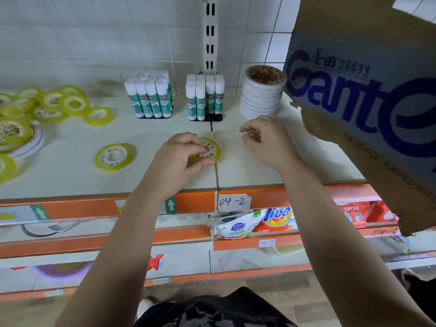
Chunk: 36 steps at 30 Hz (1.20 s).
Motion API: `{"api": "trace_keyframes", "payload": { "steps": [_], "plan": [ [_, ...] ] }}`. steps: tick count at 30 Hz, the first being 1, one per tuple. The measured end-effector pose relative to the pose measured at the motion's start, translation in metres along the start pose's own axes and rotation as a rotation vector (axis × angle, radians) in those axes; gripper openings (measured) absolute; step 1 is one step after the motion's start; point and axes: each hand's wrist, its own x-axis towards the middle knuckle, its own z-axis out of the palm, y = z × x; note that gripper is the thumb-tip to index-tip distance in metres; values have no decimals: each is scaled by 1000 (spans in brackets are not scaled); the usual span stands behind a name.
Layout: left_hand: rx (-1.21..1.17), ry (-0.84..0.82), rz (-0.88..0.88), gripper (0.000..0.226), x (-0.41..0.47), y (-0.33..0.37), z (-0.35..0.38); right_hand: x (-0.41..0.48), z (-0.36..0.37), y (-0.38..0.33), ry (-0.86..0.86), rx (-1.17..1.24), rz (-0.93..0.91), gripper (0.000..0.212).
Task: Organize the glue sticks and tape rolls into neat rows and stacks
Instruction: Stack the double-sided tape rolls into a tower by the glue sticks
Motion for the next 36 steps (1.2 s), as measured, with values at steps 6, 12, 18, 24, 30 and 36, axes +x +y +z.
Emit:
{"api": "trace_keyframes", "payload": {
  "steps": [6, 12, 18, 24, 30, 36],
  "plan": [
    [-2, -23, -26, 30, 3, -1, 0, 0, 4, 4, 2, 14, -9, 16],
    [-15, -30, -38, 31, 5, 1, 0, 0, 5, 6, -6, 12, 0, 16],
    [30, -45, -31, 39, 4, 1, 2, 0, 4, 6, -5, 3, -1, 16],
    [45, -2, -40, 30, 2, 0, 1, 0, 3, 5, -2, 14, 2, 16],
    [26, 20, -25, 27, 9, 4, 3, 0, 2, 5, -3, 4, -5, 16],
    [23, 51, -41, 29, 7, 3, 3, 1, 2, 6, 0, 5, -16, 16]
  ]
}}
